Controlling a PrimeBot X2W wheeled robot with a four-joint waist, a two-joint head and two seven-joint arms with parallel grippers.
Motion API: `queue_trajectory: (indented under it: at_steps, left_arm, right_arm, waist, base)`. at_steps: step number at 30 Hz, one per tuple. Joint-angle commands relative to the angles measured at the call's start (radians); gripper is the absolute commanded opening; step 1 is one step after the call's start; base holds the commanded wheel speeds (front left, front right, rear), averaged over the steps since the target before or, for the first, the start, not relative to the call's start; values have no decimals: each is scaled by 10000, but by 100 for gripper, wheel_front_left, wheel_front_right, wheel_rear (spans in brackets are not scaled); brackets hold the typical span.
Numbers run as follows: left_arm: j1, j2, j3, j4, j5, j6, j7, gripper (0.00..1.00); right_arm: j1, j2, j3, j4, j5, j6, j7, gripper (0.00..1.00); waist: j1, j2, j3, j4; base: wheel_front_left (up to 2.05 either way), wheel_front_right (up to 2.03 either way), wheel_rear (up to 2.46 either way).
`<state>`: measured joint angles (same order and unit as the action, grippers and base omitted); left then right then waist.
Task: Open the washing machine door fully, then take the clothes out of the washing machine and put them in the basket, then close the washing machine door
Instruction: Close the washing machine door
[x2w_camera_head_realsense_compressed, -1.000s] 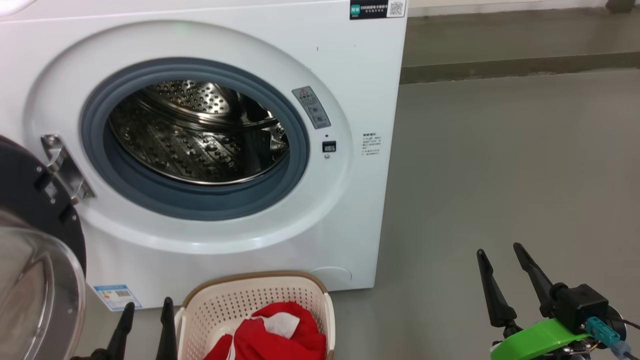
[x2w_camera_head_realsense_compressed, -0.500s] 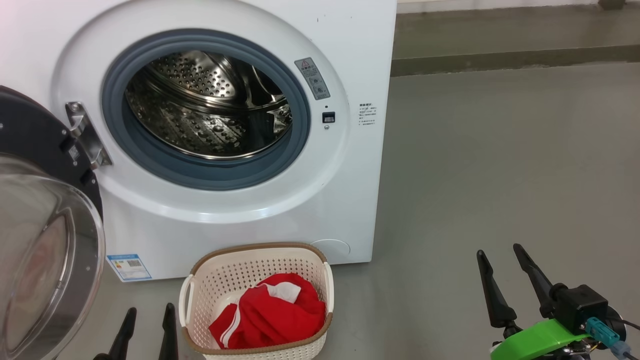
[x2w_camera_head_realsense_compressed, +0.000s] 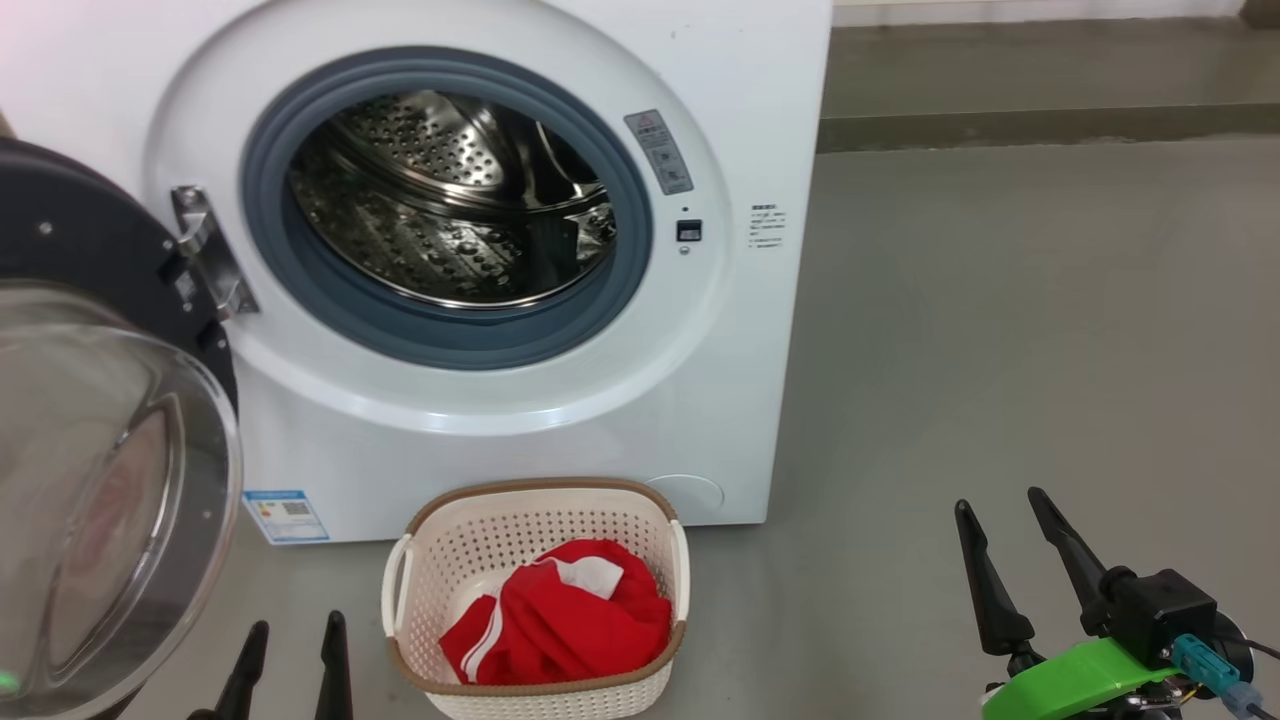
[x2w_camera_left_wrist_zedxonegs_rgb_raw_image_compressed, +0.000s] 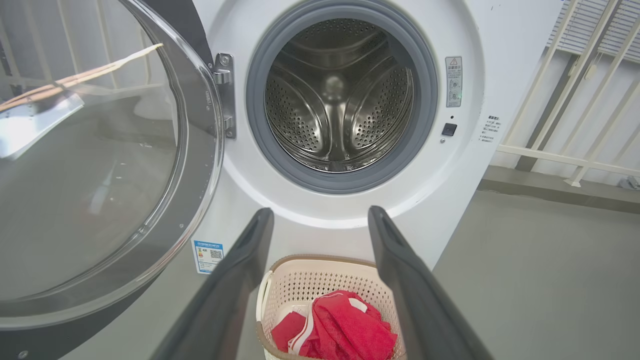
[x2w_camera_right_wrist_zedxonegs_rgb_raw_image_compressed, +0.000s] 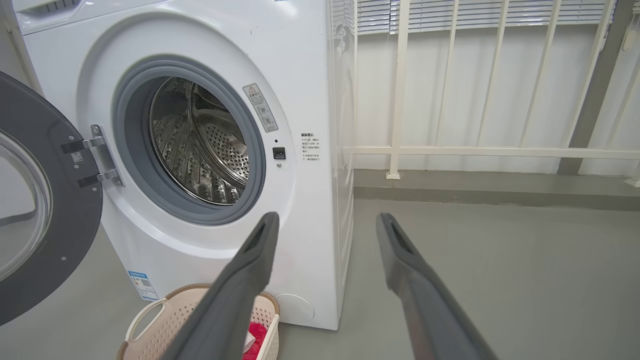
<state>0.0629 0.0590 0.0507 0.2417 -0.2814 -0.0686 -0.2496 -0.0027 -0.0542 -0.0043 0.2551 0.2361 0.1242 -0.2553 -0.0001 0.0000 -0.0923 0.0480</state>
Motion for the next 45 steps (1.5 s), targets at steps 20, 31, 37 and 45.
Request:
queue_trajectory:
  at_steps: [20, 31, 37, 45]
  left_arm:
    - [-281, 256, 759, -742, 174, 47, -122, 100]
    - [-283, 318, 735, -1066, 326, 113, -122, 100]
    - [-262, 378, 732, -1192, 280, 167, -79, 100]
    - [-78, 417, 929, -1534, 183, 339, -93, 100]
  right_arm:
    - [-468, -63, 579, -193, 98, 65, -65, 100]
    - [-667, -6, 738, -165, 188, 65, -65, 100]
    - [-717, 11, 836, -139, 188, 65, -65, 100]
    - [-1150, 18, 1168, -28, 226, 65, -65, 100]
  waist:
    - [1, 0, 112, 2251]
    - [1, 0, 49, 3504]
    - [1, 0, 59, 4089]
    - [1, 0, 277, 4280]
  base:
    - [0, 0, 0]
    - [0, 0, 0]
    - [0, 0, 0]
    - [0, 0, 0]
